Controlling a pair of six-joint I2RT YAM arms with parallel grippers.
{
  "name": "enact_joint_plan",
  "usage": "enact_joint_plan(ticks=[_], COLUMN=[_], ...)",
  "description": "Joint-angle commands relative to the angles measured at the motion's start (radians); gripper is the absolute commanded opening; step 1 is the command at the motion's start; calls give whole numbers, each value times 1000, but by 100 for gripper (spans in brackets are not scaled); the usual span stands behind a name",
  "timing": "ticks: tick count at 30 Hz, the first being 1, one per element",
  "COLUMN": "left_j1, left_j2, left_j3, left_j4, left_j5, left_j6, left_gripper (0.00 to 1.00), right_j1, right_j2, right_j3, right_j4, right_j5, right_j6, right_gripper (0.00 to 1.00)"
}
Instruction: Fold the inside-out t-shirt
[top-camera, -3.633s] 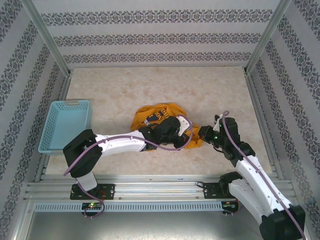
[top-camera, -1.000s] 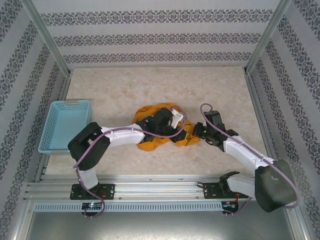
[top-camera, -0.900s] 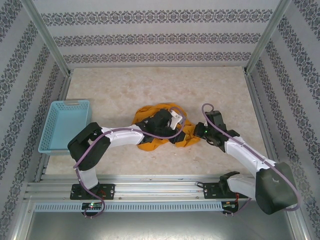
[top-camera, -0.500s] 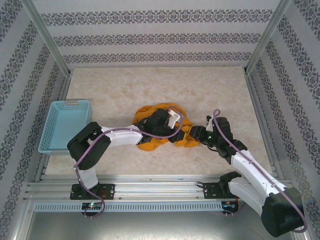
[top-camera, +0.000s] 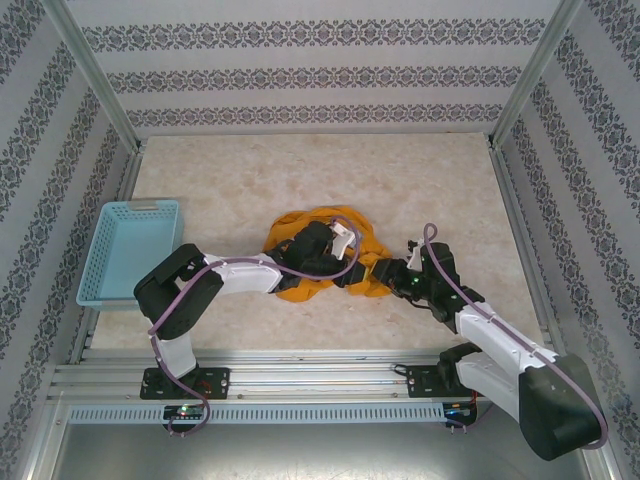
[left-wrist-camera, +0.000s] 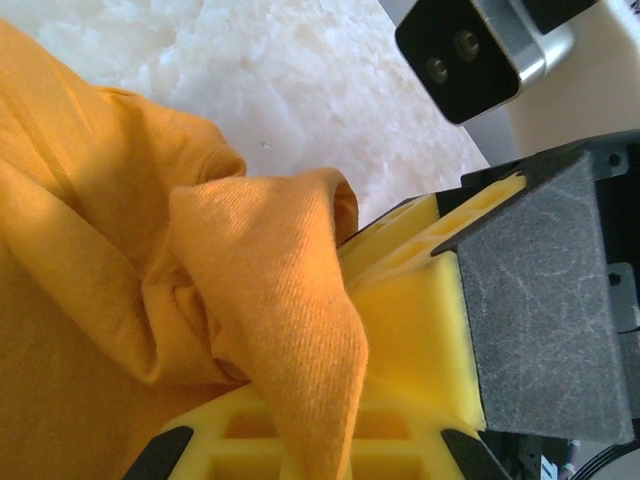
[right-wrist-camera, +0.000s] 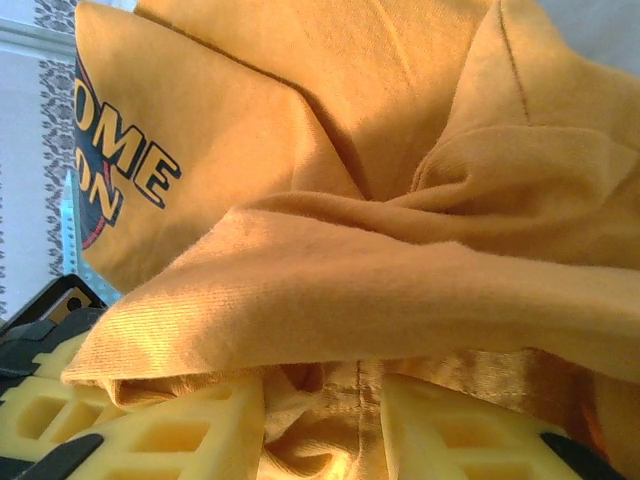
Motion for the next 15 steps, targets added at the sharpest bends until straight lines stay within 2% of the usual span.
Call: enact_joint_plan(ticks=[1, 7, 15], left_j1=[4, 7, 13], left_j2=[-24, -23, -29], left_j3=[-28, -69, -97], left_j4=[112, 245, 316], left_j5=[61, 103, 125], left_j6=[-28, -83, -107], left_gripper=[1, 1, 0], right_j1=[-6, 13, 17], right_j2=[14, 42, 29], right_j3=[-22, -34, -33], right_j4=[149, 255, 304], right_j5=[-31, -45, -31], right_j6=[62, 130, 187], right_gripper=[37, 38, 37])
